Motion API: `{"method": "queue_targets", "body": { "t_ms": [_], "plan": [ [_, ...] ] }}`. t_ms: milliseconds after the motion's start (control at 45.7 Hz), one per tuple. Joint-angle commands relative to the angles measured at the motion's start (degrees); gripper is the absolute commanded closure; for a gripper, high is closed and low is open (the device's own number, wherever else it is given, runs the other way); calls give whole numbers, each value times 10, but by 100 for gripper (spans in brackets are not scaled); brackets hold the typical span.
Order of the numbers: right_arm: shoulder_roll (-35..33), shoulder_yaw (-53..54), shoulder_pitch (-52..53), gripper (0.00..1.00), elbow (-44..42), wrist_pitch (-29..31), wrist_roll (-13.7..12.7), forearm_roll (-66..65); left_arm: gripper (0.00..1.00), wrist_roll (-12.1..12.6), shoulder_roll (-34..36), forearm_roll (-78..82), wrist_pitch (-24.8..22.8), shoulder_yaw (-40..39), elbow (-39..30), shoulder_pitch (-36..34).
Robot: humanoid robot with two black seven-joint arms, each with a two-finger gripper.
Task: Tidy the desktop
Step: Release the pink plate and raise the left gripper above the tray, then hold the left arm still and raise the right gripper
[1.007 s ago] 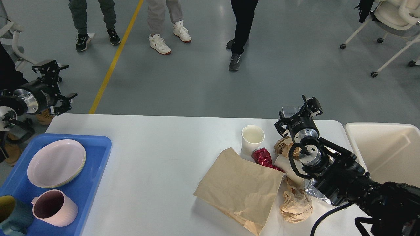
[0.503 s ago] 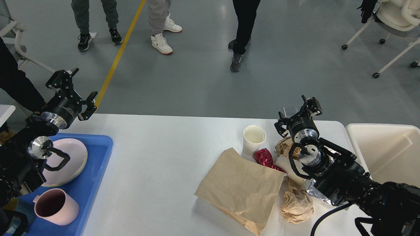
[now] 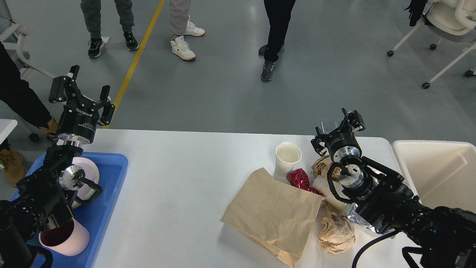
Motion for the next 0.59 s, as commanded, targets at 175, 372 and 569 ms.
{"method": "queue_targets", "body": {
  "t_ms": [175,372,569],
  "plan": [
    [0,0,0,0,0,0,0,0,4,8,-8,-6,-1,-2,0,11],
    [0,0,0,0,0,0,0,0,4,19,-8,-7,-3,-4,0,11],
    [0,0,0,0,0,0,0,0,4,16,-9,-6,-3,-4,-1,11]
  ]
}}
